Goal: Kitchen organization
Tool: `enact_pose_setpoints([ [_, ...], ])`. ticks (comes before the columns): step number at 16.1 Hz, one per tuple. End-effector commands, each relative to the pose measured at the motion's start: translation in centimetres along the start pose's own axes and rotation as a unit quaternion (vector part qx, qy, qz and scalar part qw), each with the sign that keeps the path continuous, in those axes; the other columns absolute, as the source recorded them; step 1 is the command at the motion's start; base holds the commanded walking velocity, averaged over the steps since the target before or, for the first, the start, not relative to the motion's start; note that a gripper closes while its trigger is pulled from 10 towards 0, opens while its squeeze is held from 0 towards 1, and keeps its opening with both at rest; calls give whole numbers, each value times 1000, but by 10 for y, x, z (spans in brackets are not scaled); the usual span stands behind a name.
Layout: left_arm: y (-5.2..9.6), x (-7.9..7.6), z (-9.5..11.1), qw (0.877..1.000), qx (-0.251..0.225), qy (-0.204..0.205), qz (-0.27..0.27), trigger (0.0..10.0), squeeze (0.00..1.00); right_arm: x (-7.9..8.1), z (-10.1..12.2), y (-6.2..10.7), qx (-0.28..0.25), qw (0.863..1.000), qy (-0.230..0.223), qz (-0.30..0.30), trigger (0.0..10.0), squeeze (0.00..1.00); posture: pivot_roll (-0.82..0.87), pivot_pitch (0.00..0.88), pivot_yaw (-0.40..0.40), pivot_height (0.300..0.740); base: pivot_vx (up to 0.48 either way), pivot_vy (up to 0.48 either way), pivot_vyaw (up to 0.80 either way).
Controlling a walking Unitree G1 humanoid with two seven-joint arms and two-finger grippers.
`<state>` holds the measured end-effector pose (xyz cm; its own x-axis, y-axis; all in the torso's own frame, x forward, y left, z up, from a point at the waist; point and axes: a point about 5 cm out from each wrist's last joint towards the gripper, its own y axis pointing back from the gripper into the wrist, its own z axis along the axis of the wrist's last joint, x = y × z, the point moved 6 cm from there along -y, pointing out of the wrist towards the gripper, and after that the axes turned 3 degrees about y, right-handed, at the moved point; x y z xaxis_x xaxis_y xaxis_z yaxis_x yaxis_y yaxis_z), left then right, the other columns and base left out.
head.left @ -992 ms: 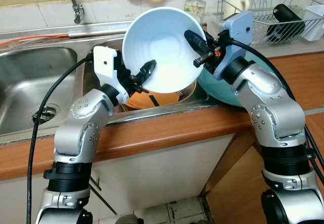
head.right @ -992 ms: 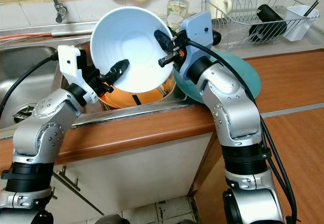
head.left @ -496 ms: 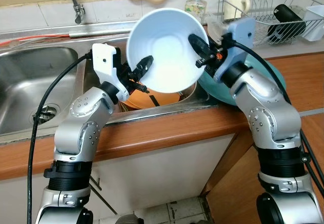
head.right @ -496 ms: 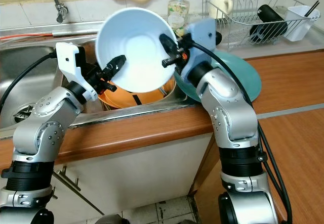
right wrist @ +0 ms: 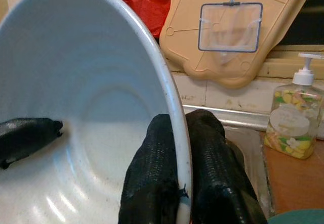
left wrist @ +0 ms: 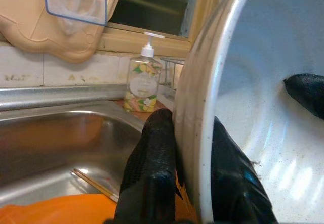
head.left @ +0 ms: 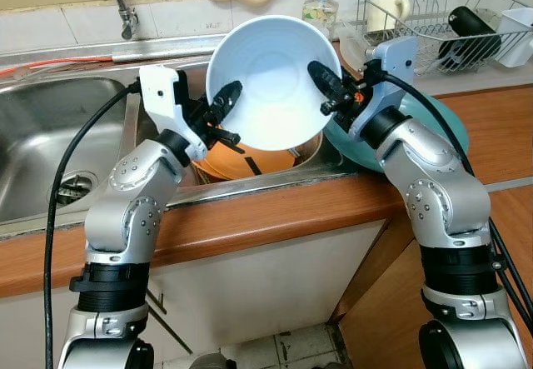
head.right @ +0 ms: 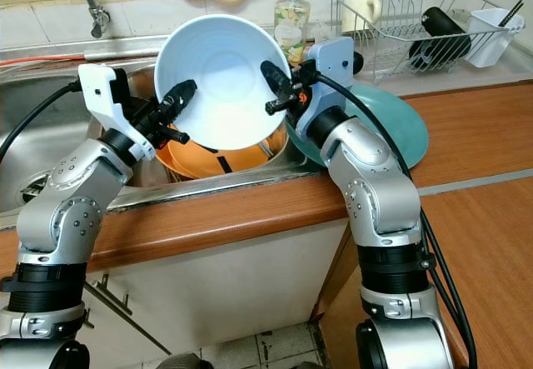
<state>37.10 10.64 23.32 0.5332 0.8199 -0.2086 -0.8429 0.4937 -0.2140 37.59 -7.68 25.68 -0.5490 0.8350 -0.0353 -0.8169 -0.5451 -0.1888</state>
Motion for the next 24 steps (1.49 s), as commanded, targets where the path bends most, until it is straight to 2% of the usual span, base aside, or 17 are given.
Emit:
enact_pose_setpoints([
  [1, 1, -1, -2, 1000, 10, -9, -7, 0, 0, -6, 9, 2, -19, 1000, -4, -6, 0, 0, 16, 0, 56, 740, 0, 0, 0],
  [4, 1, 0, -1, 1000, 9, -14, -6, 0, 0, -5, 8, 2, -18, 1000, -2, -5, 0, 0, 19, 0, 57, 740, 0, 0, 0],
  [5, 0, 1, -1, 1000, 8, -17, -2, 0, 0, -4, 7, 1, -13, 1000, 4, -5, 4588, 0, 19, 0, 56, 740, 0, 0, 0],
  [6, 0, 4, -1, 1000, 7, -20, 6, 0, 0, -5, 5, 1, -9, 1000, 10, -9, 10000, 0, 19, 0, 56, 740, 0, 0, 0],
  [9, -3, 13, 4, 999, -5, -21, 32, 0, 0, -6, 5, 0, -9, 1000, 10, -12, 10000, 0, 19, 0, 57, 740, 0, 0, 0],
  [10, -3, 18, 8, 999, -13, -19, 44, 0, 0, -7, 5, 0, -9, 1000, 10, -12, 10000, 537, 17, 0, 59, 740, 0, 0, 0],
  [11, -3, 20, 9, 998, -16, -18, 51, 0, 0, -7, 5, 0, -9, 1000, 10, -12, 10000, 663, 17, 0, 59, 740, 0, 0, 0],
  [12, -4, 26, 13, 997, -26, -15, 66, 0, 0, -7, 6, 1, -8, 1000, 13, -12, 10000, 1000, 13, 0, 62, 740, 0, 0, 0],
  [16, -5, 44, 21, 993, -41, -20, 109, 0, 0, -3, 3, 2, 9, 999, 44, -1, 10000, 1000, 3, 0, 72, 740, 0, 0, 0],
  [17, -6, 57, 13, 990, -11, -53, 133, 0, 0, 2, -1, 4, 27, 997, 68, 20, 10000, 631, 0, 0, 74, 740, 0, 0, 0],
  [18, -7, 68, -3, 984, 39, -92, 148, 0, 0, 9, -9, 8, 56, 992, 102, 46, 10000, 110, -3, 0, 74, 740, 0, 0, 0],
  [19, -9, 74, -17, 980, 77, -109, 150, 0, 0, 14, -17, 12, 81, 987, 124, 69, 10000, 0, -5, 0, 73, 740, 0, 0, 0],
  [21, -11, 79, -30, 974, 112, -126, 153, 0, 0, 23, -25, 18, 104, 979, 141, 102, 10000, 0, -5, 0, 73, 740, 0, 0, 0],
  [22, -15, 86, -48, 966, 154, -138, 156, 0, 0, 34, -33, 23, 123, 971, 151, 137, 10000, 0, -15, 0, 78, 740, 0, 0, 0],
  [23, -16, 87, -54, 963, 171, -143, 152, 0, 0, 38, -35, 25, 129, 968, 155, 149, 10000, 0, -15, 0, 78, 740, 0, 0, 0],
  [24, -19, 87, -64, 958, 197, -152, 141, 1804, 0, 43, -39, 28, 139, 964, 160, 163, 10000, 0, -29, 0, 88, 740, 0, 0, 0],
])
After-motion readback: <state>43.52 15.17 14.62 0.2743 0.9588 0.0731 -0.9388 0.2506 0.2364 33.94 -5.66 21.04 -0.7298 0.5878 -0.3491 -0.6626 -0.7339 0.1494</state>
